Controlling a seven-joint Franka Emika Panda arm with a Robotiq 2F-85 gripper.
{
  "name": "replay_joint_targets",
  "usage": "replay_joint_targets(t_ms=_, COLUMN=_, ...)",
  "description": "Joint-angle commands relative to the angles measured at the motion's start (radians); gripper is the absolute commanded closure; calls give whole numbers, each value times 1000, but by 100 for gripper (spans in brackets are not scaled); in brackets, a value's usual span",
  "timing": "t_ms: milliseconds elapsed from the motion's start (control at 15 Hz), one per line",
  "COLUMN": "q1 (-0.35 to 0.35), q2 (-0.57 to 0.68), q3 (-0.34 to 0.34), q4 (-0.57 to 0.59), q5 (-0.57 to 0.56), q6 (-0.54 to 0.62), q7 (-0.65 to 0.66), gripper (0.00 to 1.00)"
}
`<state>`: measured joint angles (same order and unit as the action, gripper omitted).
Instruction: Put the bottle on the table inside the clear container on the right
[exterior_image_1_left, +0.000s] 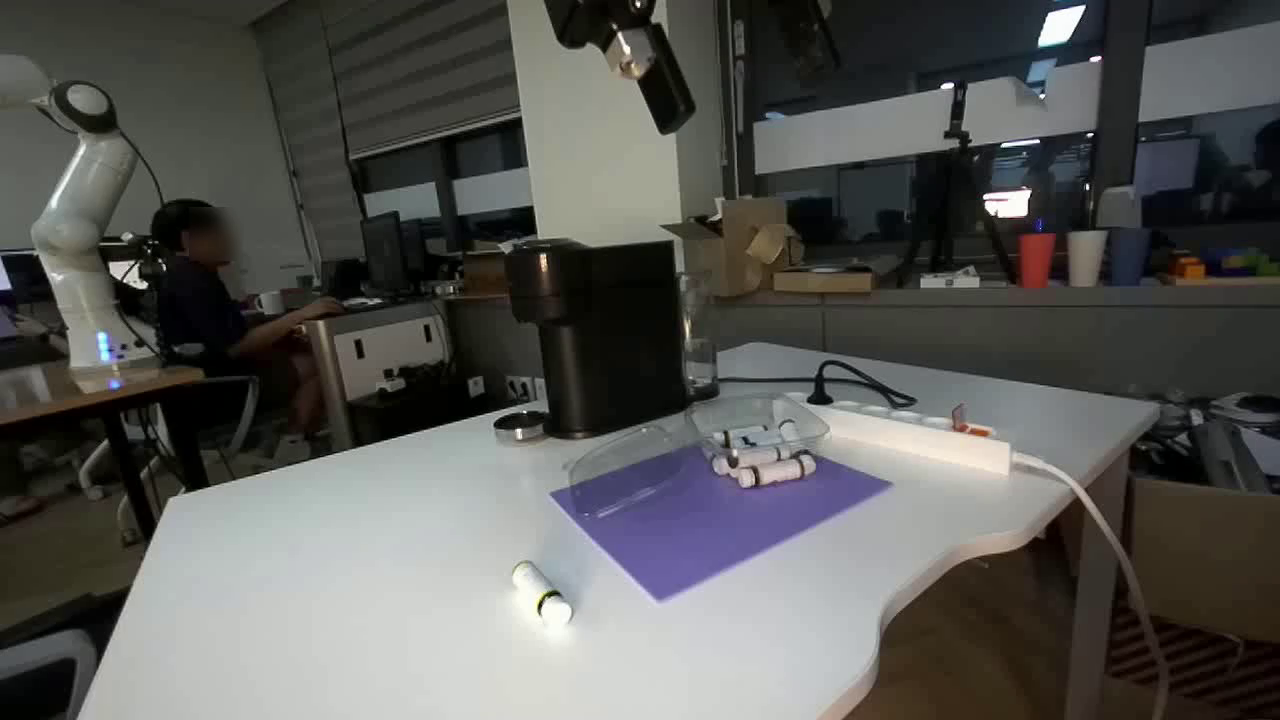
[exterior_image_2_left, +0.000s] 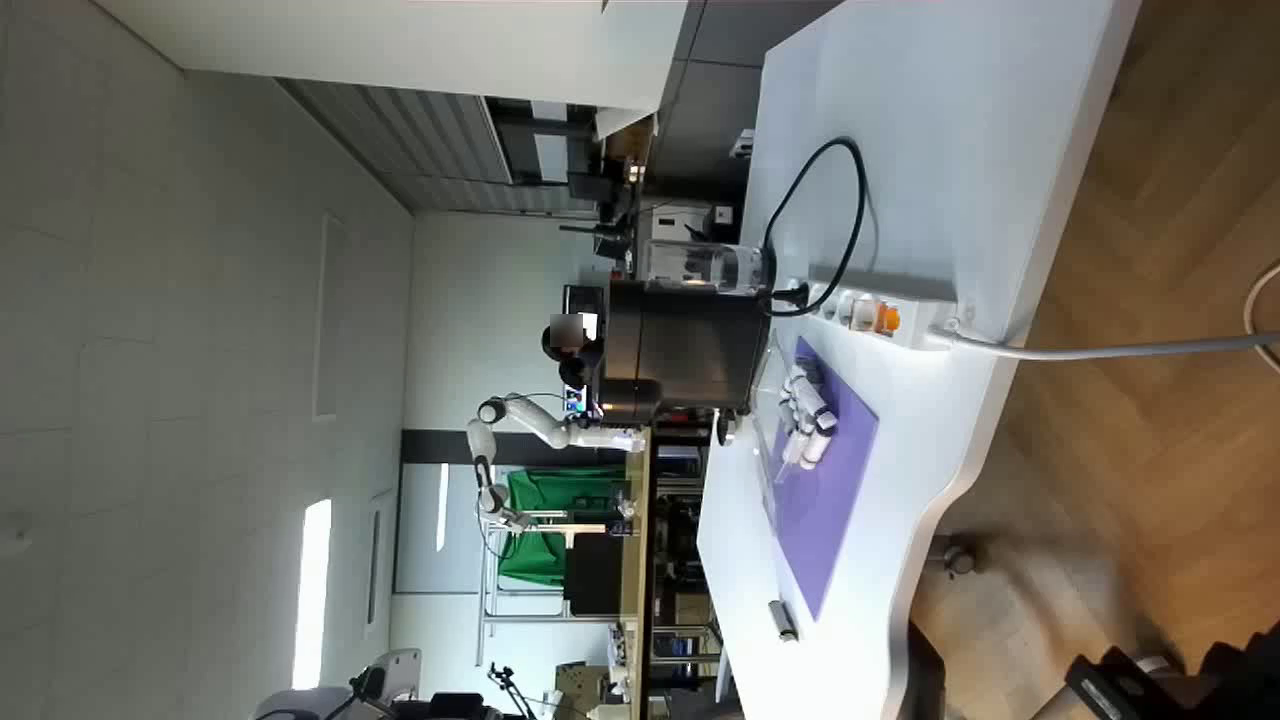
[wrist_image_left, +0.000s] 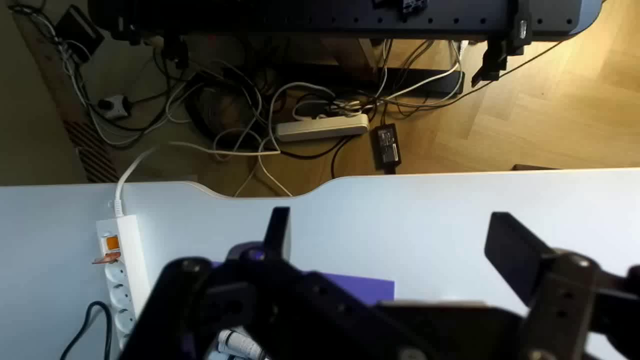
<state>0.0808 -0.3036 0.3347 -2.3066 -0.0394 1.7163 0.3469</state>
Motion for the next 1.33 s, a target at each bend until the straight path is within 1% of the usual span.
replay_joint_targets(t_ms=0, q1=33, q2=4, q3=-30, q4=1, q5=-8, q6=0, q7=8, gripper=0)
replay_joint_targets(t_ms=467, q1=33, q2=4, q3=-30, q4=2, q5=-8, q6=0, q7=8, gripper=0)
replay_joint_targets(t_ms=600, q1=34, q2=-11, q3=-28, q4=-64, q5=-55, q6=178, q7=20, gripper=0)
replay_joint_targets(t_ms=733, q1=33, q2=8, q3=-26, q4=-116, q5=-117, q6=366, q7=25, gripper=0)
replay_joint_targets(t_ms=867, q1=21, q2=64, q3=-27, q4=-164, q5=-186, q6=541, q7=27, gripper=0)
replay_joint_targets(t_ms=1000, q1=4, q2=135, q3=-28, q4=-188, q5=-273, q6=682, q7=43, gripper=0)
replay_joint_targets(t_ms=1133, q1=-27, q2=221, q3=-20, q4=-193, q5=-454, q6=802, q7=118, gripper=0)
replay_joint_targets(t_ms=1267, q1=-112, q2=266, q3=47, q4=-183, q5=-626, q6=850, q7=203, gripper=0)
